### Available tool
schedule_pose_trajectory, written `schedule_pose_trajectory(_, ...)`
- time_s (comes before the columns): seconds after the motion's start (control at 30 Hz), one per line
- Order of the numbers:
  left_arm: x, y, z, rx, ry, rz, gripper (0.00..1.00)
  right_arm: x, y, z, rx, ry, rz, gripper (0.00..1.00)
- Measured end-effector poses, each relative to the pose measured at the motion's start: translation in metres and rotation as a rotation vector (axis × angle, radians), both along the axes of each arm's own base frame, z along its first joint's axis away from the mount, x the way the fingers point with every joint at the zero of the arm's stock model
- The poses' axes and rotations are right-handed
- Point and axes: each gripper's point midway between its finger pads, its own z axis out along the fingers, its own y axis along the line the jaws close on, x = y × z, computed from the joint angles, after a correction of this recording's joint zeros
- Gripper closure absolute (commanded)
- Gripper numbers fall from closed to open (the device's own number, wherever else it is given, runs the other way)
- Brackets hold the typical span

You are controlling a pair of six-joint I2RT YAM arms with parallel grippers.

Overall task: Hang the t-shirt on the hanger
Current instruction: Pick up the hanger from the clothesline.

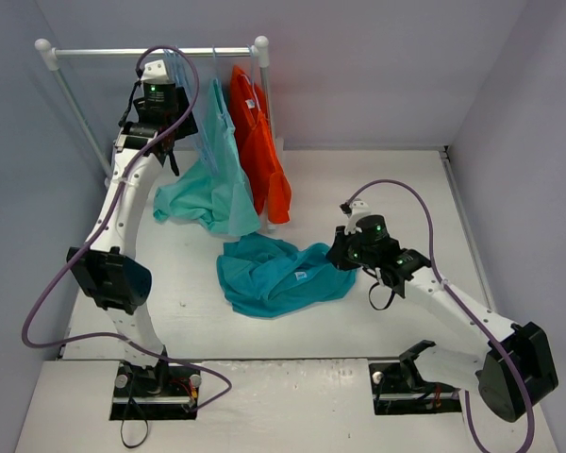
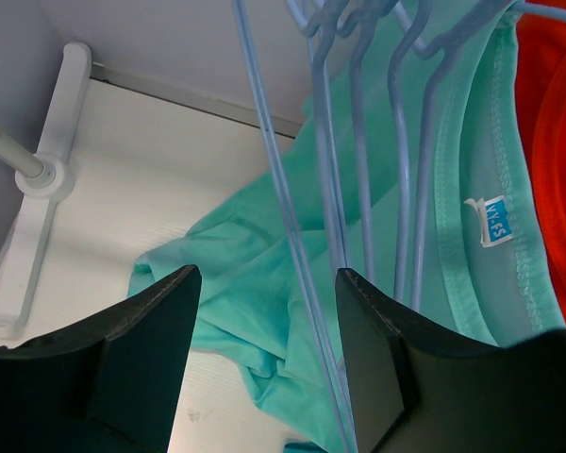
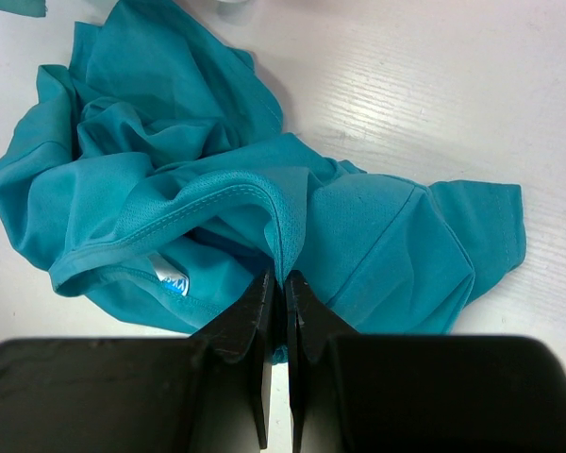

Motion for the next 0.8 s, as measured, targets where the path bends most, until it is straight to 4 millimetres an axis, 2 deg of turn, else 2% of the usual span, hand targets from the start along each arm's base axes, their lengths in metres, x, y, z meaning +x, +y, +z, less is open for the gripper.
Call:
schedule_pose_trajectory(0.27,0.0,0.0,0.009,-0.015,-0.032,0.004,0.45,-0.001,-0.001,-0.002,-0.002,0.004,0.0,1.0)
schedule_pose_trajectory(0.8,0.005,-0.003,0.01,-0.064,-0.06,0.027,0.45,-0.001,-0.001,0.001,0.003,-0.005,0.0,1.0)
